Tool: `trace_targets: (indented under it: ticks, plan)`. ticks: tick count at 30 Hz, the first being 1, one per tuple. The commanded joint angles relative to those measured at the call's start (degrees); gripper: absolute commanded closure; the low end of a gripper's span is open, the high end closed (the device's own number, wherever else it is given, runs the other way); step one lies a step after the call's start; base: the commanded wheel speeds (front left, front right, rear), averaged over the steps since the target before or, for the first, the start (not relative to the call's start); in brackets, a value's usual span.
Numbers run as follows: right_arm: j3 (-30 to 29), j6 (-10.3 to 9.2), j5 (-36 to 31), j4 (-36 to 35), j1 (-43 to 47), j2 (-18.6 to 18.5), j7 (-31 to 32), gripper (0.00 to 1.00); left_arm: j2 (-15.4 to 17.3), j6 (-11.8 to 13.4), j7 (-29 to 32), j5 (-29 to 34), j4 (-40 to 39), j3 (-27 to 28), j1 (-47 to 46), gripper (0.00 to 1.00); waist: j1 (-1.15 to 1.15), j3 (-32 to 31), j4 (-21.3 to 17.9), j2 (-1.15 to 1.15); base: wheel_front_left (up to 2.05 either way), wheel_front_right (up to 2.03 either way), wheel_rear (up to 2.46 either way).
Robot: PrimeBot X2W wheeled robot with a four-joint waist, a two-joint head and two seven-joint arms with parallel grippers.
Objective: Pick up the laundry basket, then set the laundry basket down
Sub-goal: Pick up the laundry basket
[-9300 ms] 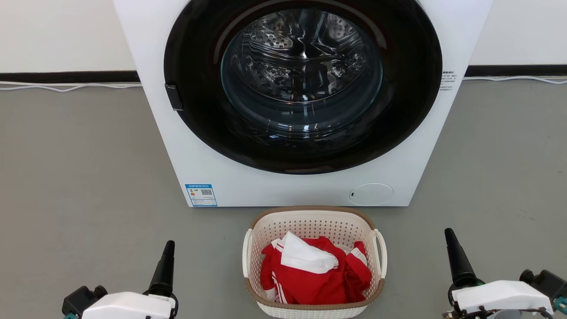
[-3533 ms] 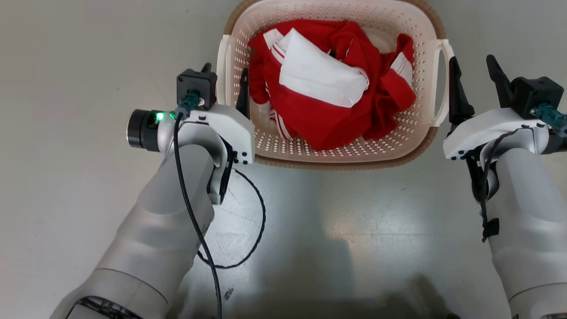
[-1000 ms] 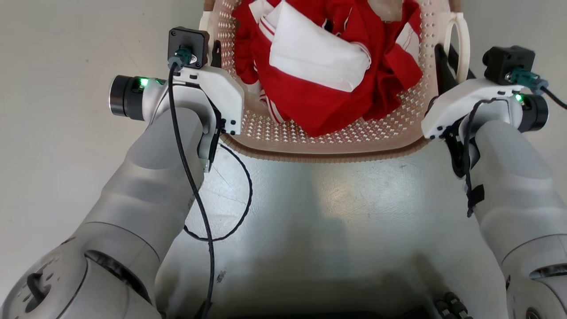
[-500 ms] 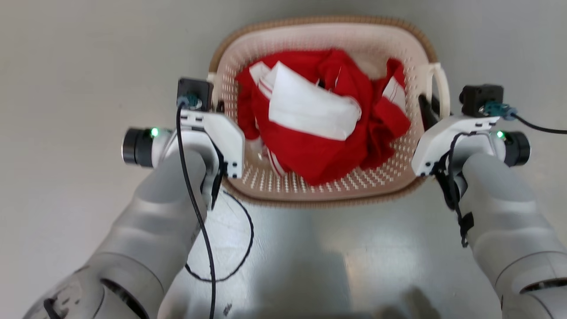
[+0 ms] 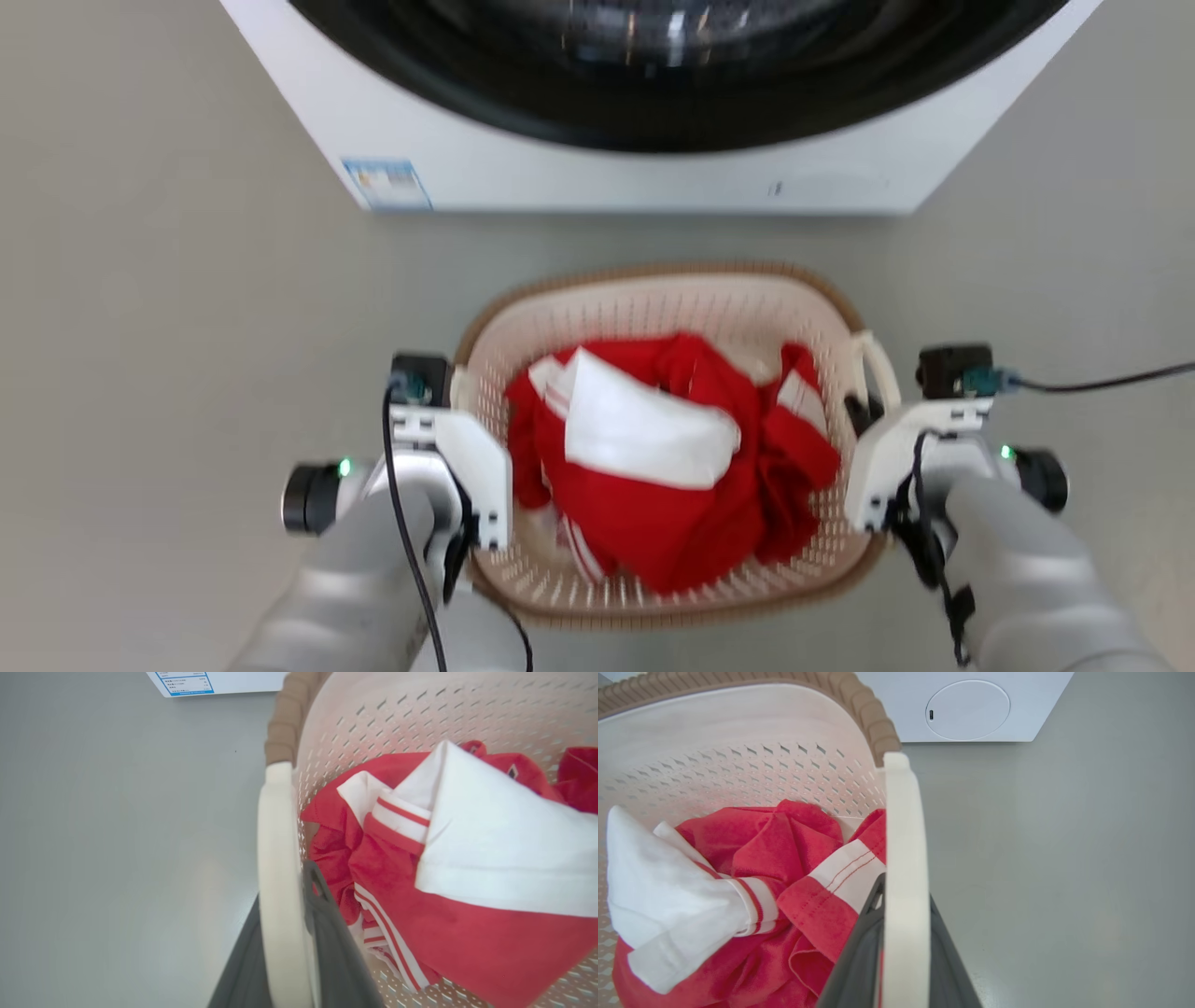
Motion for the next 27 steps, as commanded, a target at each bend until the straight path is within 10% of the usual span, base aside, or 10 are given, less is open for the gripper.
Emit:
trace_targets:
  ticks: [1, 27]
  plan:
    - [1.98, 0.08, 1.41, -0.91, 1.76, 0.20, 0.13, 1.00, 1.32, -0.39, 0.67, -0.40, 0.47, -0.05, 2.03, 1.00, 0.00, -8.65, -0.20, 0.00, 0.00, 0.00, 0.00]
    - [14.69, 0.08, 14.43, -0.89, 13.65, 0.20, 10.83, 1.00, 1.32, -3.50, 12.92, -4.30, -2.82, -7.85, 13.84, 1.00, 0.00, -26.03, -3.10, 0.00, 0.00, 0.00, 0.00]
